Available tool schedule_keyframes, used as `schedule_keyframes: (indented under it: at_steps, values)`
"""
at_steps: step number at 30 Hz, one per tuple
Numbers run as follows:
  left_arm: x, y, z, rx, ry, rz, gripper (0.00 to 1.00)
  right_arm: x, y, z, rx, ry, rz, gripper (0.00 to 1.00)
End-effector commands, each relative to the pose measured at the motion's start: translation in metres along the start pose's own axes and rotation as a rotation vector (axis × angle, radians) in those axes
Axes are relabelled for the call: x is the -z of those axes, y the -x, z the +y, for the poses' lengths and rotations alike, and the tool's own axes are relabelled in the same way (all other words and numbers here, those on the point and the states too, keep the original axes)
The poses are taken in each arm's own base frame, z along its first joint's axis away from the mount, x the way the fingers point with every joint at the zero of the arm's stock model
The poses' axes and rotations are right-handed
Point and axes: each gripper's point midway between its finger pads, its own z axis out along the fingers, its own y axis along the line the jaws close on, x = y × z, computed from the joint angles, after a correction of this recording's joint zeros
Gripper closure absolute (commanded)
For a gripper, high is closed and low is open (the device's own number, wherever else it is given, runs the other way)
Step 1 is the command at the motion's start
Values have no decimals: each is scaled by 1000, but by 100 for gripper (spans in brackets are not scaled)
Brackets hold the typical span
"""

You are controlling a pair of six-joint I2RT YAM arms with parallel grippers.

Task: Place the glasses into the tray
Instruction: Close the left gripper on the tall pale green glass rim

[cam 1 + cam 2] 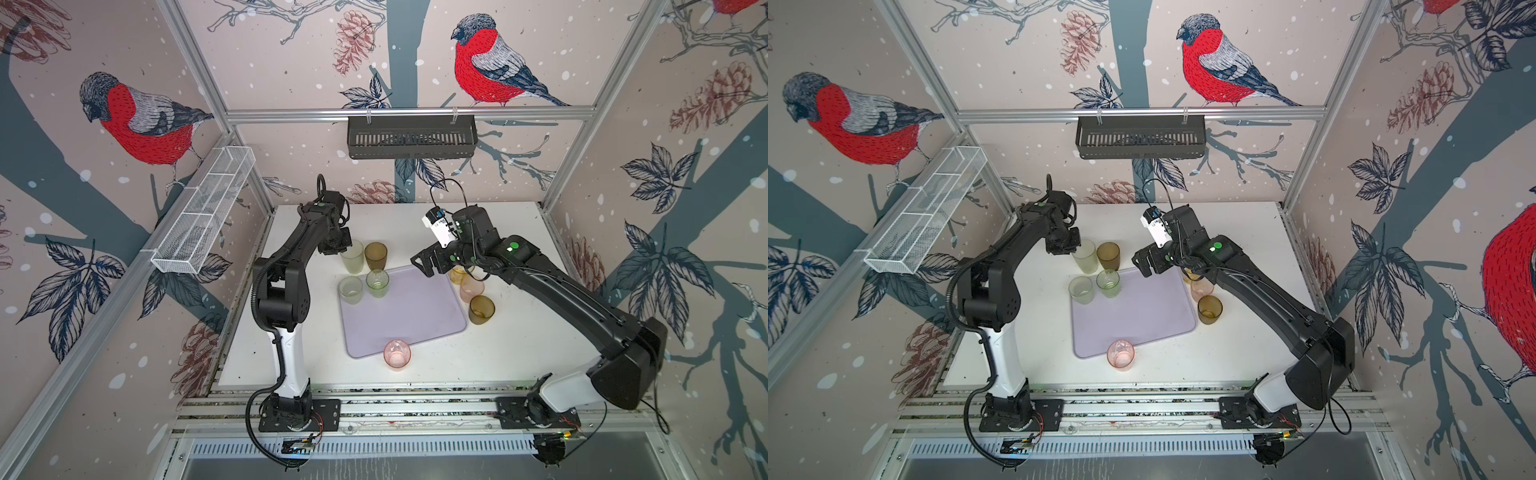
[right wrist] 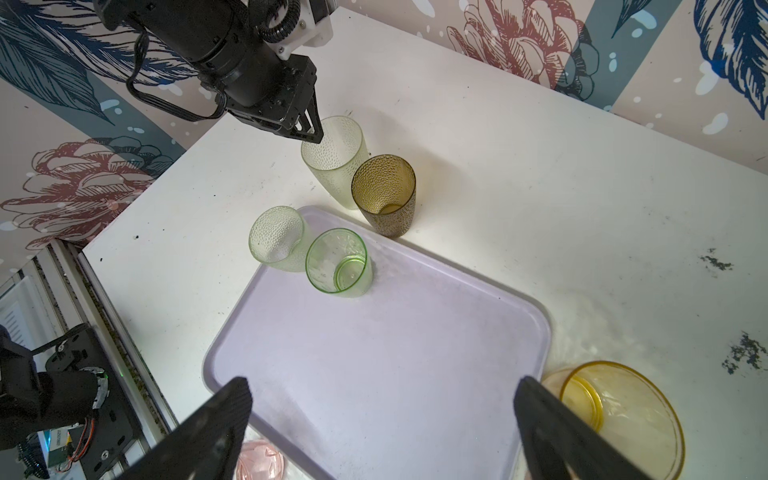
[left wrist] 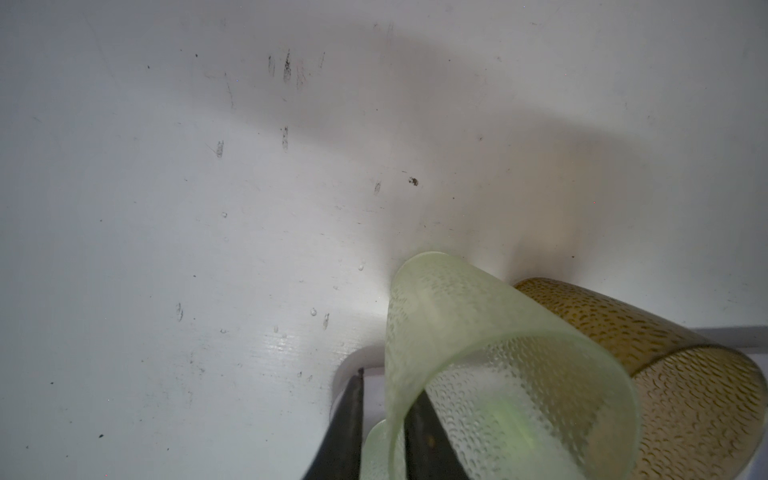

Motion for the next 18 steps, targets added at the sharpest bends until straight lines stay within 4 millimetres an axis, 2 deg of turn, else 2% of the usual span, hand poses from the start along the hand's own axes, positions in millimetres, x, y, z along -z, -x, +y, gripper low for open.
schedule_keyframes:
  at_steps: [1, 18]
  values:
    - [1, -2, 3, -3, 14, 12, 82, 0, 6, 1, 10, 7, -17, 0]
    - [4, -3, 6, -8, 26, 14, 88, 2, 5, 1, 12, 2, -22, 0]
